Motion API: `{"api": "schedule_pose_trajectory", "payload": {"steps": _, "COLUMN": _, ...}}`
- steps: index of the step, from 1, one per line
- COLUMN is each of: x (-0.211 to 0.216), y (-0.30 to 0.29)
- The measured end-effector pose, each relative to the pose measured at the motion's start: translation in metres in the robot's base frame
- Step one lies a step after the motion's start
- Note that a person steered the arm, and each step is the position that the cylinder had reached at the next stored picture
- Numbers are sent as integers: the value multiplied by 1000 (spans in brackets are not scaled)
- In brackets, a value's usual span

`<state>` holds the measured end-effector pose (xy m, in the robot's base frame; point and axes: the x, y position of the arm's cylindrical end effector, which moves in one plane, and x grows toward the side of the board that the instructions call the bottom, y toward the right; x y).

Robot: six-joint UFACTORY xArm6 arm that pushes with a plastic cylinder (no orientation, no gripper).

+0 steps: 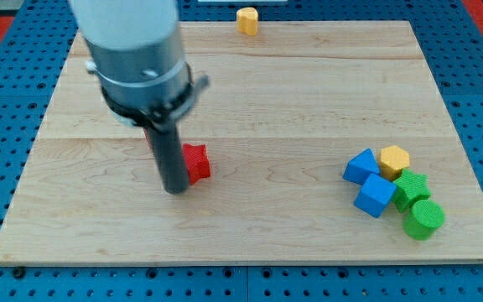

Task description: Slide the red circle and red star to the group of blocks

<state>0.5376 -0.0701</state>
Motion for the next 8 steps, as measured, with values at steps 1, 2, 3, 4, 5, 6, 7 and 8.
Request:
{"api": "schedule_pose_trajectory", "payload": {"steps": 1, "x": 21, "y": 10}}
{"api": "schedule_pose_trajectory", "payload": {"steps": 2, "x": -38, "y": -72}}
{"api": "schedule_pose_trajectory", "payload": {"steps": 3, "x": -134, "y": -73}}
{"api": "schedule_pose_trajectory", "payload": {"steps": 4, "x": -180, "y": -87}}
{"api": "schedule_pose_trajectory", "payload": {"steps": 5, "x": -176, "y": -40}}
{"api": "schedule_pose_trajectory", "payload": {"steps": 6, "x": -107, "y": -22}}
{"api": "schedule_pose_trajectory", "payload": {"steps": 7, "x": -91, "y": -46}}
{"api": "schedule_pose_trajectory", "payload": {"steps": 8, "x": -107, "y": -100}}
